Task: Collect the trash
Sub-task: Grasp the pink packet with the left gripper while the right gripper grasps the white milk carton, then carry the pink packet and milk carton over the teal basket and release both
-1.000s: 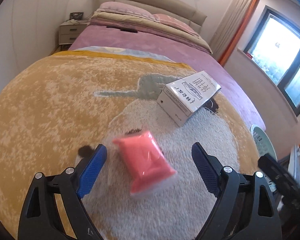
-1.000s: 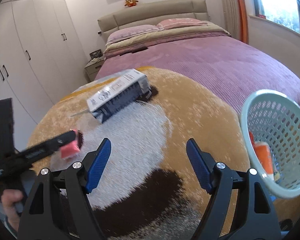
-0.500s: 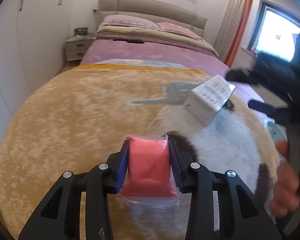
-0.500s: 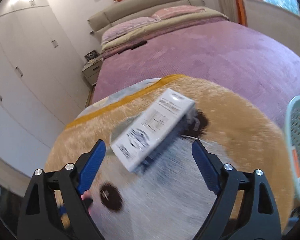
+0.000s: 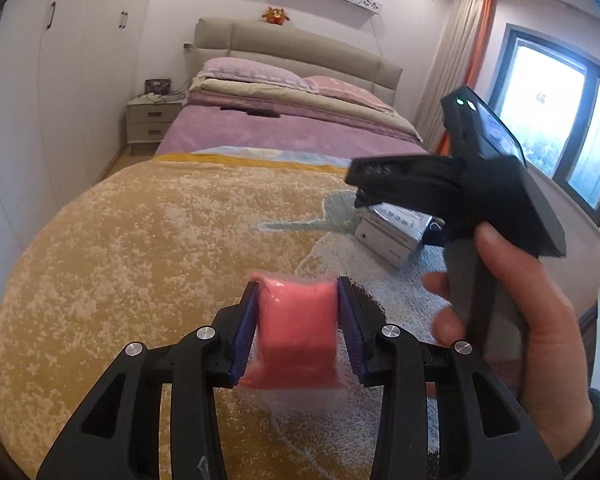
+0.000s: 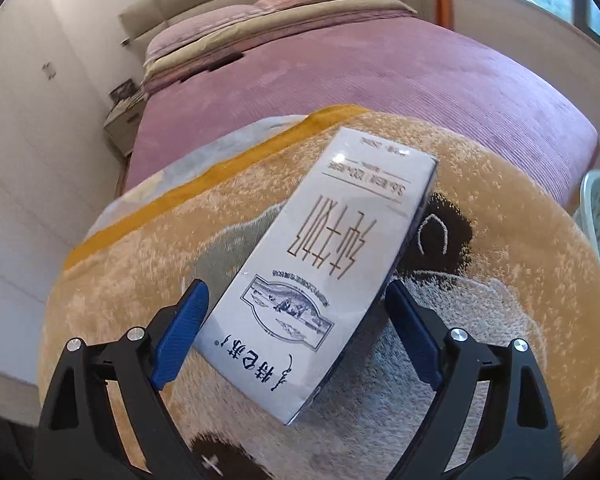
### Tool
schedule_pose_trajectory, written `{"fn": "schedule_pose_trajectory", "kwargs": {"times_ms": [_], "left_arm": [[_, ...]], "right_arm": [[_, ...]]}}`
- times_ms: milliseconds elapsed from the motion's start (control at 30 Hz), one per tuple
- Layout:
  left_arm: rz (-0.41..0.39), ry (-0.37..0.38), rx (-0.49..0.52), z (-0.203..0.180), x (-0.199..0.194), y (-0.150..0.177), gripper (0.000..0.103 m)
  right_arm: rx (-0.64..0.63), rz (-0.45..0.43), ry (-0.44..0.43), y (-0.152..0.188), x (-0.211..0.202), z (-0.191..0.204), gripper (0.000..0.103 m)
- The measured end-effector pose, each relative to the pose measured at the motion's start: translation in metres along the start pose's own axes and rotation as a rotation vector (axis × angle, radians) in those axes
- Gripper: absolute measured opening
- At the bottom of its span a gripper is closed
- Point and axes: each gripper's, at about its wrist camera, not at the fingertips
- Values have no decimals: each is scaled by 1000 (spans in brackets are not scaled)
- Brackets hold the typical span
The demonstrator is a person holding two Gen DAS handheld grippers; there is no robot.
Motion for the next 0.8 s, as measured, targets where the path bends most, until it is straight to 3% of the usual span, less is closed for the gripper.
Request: {"fn": "schedule_pose_trajectory", "kwargs": {"times_ms": [167, 300, 467, 667, 767, 800], "left_arm": [[1, 24, -18, 4, 4, -1, 37], [-24, 44, -43, 9, -2, 0, 38], [-15, 40, -45, 9, 0, 0, 38], [14, 39, -22, 6, 6, 1, 38], [40, 47, -24, 5, 12, 2, 43], [54, 42, -24, 5, 15, 2, 50]], "right_arm": [[-104, 5, -188, 15, -32, -14, 57], [-191, -1, -294, 36, -62, -39, 55], [-269, -10, -317, 61, -94, -77, 54], [-277, -2, -278, 73, -119, -118, 55], [-247, -16, -259, 69, -119, -128, 55], [-234, -20, -258, 67, -118, -127, 58]]}}
Point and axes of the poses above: each gripper's, at about its wrist camera, not at the fingertips, and x roughly the way its jaws point, z to its left, y to its underside, and after that the axes turned 11 degrees about -z, right-handed
